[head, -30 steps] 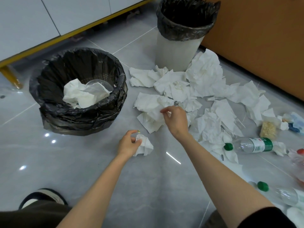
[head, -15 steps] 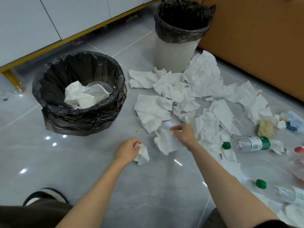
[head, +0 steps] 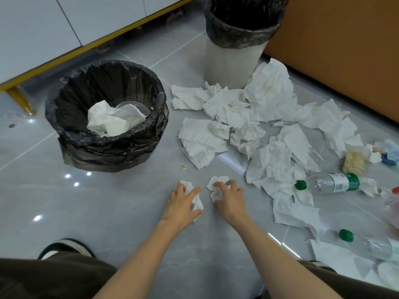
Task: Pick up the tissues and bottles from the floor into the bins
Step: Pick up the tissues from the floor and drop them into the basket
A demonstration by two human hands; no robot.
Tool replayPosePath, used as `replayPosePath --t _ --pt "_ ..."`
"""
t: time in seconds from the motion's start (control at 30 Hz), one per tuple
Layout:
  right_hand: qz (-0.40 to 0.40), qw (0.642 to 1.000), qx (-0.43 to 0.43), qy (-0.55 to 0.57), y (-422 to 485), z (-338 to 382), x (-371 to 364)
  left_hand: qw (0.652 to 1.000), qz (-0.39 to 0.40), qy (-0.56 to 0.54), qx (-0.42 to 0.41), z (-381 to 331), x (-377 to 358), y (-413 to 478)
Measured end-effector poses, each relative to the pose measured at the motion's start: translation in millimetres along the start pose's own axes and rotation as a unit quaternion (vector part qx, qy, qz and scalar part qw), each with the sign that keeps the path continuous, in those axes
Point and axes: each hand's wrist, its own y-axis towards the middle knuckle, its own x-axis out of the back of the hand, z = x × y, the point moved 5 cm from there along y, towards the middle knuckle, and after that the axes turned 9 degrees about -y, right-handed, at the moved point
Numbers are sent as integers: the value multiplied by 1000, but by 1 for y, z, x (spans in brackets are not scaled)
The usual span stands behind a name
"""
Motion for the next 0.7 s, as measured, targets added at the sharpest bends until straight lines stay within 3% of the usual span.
replayPosePath --t 0.13,0.3,0.47,0.57,0.7 --pt "-4 997 22 76 1 -3 -7 999 -27 4 22 7 -7 2" --pt "-50 955 -61 287 7 1 11 992 -57 -110 14 13 2 8" --pt "-90 885 -70 451 29 23 75 941 -178 -285 45 -9 63 16" --pt "-87 834 -63 542 39 46 120 901 -253 -353 -1 -32 124 18" --pt "-78 822 5 565 43 89 179 866 -337 -355 -99 -51 201 7"
